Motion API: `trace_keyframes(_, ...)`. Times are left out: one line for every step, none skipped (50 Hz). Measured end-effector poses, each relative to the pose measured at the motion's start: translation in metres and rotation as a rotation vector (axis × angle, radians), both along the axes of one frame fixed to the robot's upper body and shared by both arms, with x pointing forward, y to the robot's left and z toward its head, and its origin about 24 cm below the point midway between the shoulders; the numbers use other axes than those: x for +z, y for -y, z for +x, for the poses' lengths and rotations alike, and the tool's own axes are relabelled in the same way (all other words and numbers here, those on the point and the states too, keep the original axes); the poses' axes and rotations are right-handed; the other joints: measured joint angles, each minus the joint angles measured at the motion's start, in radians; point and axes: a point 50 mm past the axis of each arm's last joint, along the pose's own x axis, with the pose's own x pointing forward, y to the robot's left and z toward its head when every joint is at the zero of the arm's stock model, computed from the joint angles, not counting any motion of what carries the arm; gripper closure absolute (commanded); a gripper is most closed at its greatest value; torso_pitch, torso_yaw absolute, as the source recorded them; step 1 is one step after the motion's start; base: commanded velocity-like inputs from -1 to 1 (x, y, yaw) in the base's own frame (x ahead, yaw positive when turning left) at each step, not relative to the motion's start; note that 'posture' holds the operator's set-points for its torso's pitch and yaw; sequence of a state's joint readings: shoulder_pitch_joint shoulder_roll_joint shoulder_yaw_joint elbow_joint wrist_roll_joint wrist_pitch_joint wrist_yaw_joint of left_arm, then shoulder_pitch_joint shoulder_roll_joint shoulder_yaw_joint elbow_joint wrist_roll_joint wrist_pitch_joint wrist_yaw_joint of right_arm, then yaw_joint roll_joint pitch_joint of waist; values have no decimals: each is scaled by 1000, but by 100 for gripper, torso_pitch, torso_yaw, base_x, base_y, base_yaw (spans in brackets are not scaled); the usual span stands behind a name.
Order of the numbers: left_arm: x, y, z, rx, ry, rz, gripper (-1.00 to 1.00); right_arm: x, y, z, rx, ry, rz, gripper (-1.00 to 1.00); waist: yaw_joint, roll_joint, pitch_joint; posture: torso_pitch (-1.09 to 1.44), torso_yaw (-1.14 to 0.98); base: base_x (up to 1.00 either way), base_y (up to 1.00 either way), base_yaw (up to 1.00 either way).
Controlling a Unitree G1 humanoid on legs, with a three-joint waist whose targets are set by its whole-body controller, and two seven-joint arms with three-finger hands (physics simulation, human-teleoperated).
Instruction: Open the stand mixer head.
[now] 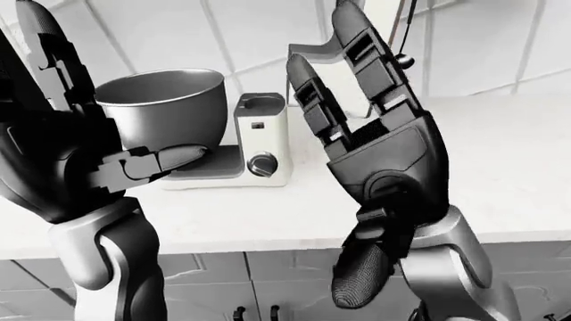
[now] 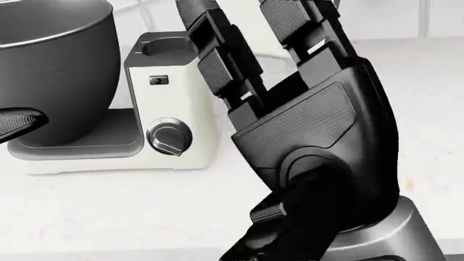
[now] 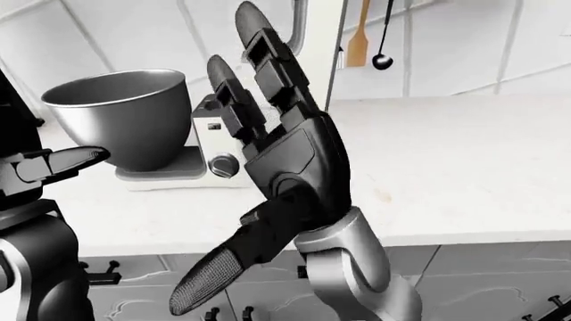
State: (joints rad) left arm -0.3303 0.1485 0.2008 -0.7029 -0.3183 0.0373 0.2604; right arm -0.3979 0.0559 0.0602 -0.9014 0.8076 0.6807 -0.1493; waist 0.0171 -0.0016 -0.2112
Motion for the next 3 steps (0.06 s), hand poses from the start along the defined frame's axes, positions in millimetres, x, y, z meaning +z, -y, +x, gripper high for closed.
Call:
trace_keyframes(0,0,0,1,-1,0,-100,2,0,-2,9,5,17,-100,-1,0,0,-25,0,0,0,0)
trace_keyframes(0,0,0,1,-1,-1,-100,4,1,-4,15,8,32,-100,-1,-1,0,-25,0,0,0,0)
trace_keyframes(0,0,0,1,-2,-1,-100,5,1,-5,20,9,50,-100,-2,-1,0,-25,0,0,0,0)
